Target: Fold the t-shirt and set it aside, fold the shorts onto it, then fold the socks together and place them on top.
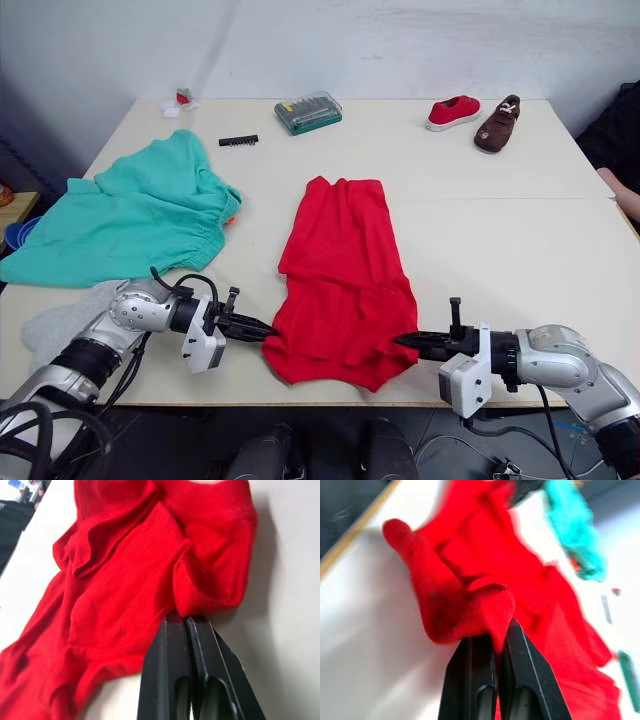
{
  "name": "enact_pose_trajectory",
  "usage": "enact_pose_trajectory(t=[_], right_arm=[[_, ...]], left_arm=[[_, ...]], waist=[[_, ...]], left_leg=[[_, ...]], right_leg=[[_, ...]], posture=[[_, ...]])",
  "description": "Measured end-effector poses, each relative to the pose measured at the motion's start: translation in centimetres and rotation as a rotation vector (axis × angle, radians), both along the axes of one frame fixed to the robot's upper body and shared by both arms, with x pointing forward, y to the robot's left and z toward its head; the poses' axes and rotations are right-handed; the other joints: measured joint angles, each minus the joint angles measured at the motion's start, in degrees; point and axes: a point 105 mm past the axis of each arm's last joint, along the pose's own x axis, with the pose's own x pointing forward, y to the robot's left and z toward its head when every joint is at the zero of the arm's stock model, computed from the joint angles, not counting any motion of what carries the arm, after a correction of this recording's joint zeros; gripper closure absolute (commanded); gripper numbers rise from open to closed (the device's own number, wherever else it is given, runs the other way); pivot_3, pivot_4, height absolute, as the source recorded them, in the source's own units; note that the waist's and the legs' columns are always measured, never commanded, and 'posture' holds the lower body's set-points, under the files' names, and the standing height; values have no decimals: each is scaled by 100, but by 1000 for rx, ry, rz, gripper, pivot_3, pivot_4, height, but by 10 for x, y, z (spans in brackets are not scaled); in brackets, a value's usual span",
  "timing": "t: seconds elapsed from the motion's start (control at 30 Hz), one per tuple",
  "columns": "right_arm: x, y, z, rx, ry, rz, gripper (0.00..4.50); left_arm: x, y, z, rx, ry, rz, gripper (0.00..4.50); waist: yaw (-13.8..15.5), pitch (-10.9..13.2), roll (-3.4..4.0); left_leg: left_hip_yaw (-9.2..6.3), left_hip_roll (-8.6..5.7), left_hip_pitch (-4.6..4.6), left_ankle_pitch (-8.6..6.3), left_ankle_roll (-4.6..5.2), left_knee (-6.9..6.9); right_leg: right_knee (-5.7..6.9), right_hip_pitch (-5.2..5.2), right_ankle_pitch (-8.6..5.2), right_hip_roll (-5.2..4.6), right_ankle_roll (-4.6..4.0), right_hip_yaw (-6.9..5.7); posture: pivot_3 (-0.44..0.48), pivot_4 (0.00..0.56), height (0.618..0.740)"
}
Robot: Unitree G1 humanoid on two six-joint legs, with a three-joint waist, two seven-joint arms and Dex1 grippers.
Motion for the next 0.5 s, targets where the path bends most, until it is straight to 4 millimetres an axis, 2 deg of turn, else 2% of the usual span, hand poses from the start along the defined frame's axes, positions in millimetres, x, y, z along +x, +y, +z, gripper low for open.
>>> enact_pose_trajectory(t=[0.17,0.23,0.33,0.43,0.5], right_arm=[[-9,5,20,76,47,-64,4483],[-15,6,21,97,104,-97,4483],[-32,5,10,96,251,-139,4483],[-64,5,-8,56,446,-120,4483],[-72,7,-7,43,479,-97,4483]], left_arm=[[-15,14,22,-27,90,66,4500],[-29,26,17,31,191,107,4500],[-53,33,8,66,356,148,4500],[-78,40,3,117,506,176,4500],[-85,40,6,139,530,155,4500]], waist=[[-11,2,-2],[-14,2,-2],[9,3,-1],[50,4,-3],[43,4,-3]], left_leg=[[-1,2,-2,-7,-3,-9],[-1,2,4,-11,-7,-20],[-5,2,-3,-15,-6,-28],[-11,-1,-6,-20,-6,-31],[-11,-3,-3,-24,-2,-28]], right_leg=[[-16,0,-2,1,1,1],[-20,3,-6,1,2,3],[-32,0,-10,2,4,2],[-43,4,-16,2,11,1],[-48,10,-13,2,16,3]], posture=[[0,150,740],[0,150,740],[0,150,740],[0,150,740],[0,150,740]])
